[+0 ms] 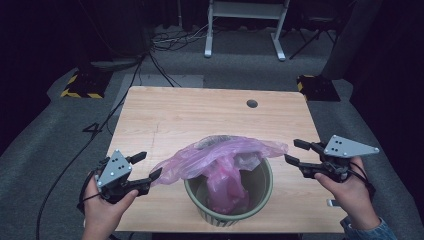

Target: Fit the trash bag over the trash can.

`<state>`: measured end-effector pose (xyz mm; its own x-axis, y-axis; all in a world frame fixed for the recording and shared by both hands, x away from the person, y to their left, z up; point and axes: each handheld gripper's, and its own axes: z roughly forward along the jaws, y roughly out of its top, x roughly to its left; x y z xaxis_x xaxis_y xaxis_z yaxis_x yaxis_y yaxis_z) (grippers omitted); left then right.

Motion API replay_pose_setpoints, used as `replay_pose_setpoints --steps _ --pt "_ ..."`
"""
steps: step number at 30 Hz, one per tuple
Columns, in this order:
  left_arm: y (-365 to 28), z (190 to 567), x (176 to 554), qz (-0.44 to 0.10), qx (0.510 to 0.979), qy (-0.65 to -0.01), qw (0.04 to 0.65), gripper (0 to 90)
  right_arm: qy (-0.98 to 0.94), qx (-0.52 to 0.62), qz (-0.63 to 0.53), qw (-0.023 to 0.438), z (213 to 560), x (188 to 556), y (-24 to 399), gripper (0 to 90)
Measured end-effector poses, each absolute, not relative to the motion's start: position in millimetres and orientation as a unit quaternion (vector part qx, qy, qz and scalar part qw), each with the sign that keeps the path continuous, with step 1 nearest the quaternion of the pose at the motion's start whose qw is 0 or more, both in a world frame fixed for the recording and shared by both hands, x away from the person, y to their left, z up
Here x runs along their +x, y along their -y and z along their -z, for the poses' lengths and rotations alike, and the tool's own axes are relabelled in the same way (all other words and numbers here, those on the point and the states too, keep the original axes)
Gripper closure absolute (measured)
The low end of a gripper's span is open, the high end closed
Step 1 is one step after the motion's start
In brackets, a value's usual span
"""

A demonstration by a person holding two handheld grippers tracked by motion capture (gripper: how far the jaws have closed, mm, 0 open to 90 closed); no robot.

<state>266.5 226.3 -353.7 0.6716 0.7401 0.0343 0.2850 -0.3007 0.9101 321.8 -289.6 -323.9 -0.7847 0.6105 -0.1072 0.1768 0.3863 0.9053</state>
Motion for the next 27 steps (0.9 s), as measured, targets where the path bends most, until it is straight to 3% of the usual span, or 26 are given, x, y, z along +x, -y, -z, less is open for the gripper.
replay_pose_setpoints --steps 10,13,16,19,27 --pt "-203.1 357.4 271.1 -0.204 0.788 -0.298 0.498 33.9 -0.822 0.177 -0.496 0.217 316.9 328.0 234.1 41.8" --pt "-206.4 353.5 263.7 -0.214 0.78 -0.297 0.508 34.0 -0.824 0.176 -0.495 0.214 318.3 335.0 226.9 49.1" --pt "-211.3 349.9 256.4 -0.219 0.772 -0.294 0.52 33.9 -0.832 0.171 -0.49 0.196 320.9 342.9 222.7 72.0" --pt "-209.0 348.8 247.1 -0.207 0.78 -0.269 0.526 33.4 -0.839 0.167 -0.485 0.182 324.1 345.0 222.7 86.7" --pt "-190.6 362.4 244.7 -0.179 0.8 -0.237 0.522 32.5 -0.835 0.168 -0.491 0.183 323.8 329.0 233.8 90.0"
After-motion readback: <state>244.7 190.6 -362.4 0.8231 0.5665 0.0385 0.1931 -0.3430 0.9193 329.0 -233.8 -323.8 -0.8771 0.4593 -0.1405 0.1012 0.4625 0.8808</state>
